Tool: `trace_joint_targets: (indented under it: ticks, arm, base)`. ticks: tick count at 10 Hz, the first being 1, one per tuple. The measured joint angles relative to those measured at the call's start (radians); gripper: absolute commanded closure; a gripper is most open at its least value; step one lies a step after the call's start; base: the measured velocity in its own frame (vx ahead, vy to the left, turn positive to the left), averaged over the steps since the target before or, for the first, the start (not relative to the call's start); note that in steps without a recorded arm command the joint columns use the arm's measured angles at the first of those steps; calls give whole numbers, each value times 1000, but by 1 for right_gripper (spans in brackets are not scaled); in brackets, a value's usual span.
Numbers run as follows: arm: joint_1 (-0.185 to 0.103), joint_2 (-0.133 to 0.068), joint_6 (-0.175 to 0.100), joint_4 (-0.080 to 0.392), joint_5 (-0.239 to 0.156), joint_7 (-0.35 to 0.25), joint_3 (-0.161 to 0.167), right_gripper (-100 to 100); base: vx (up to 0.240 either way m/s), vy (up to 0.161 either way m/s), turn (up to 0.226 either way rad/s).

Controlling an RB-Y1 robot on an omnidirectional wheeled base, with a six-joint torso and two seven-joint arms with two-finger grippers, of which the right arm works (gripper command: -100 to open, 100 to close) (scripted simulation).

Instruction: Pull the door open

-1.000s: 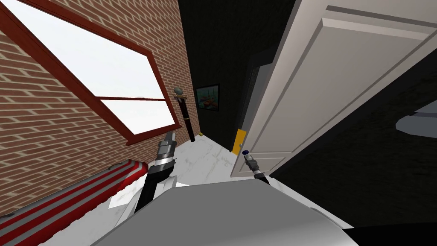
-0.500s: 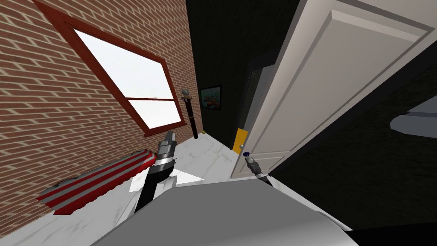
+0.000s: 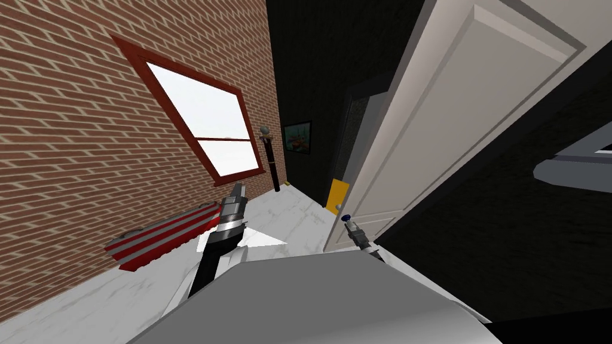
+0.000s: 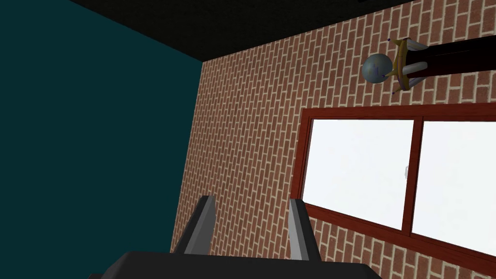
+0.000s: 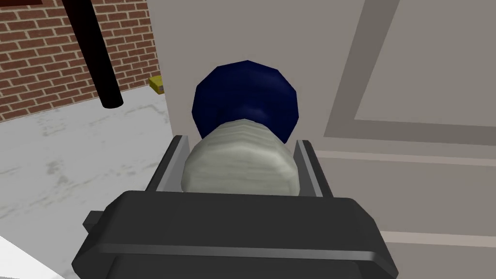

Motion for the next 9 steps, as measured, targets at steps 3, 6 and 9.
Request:
trace_joint_targets:
  ticks: [3, 6, 9]
  arm:
    - [37, -26, -46, -15, 13, -11, 22, 100]
    - [44, -33, -100, 22, 27, -33, 44, 100]
    - [58, -34, -155, 48, 43, -50, 71, 100]
  base:
    - [-135, -64, 67]
    - [-124, -63, 81]
    - [-70, -56, -15]
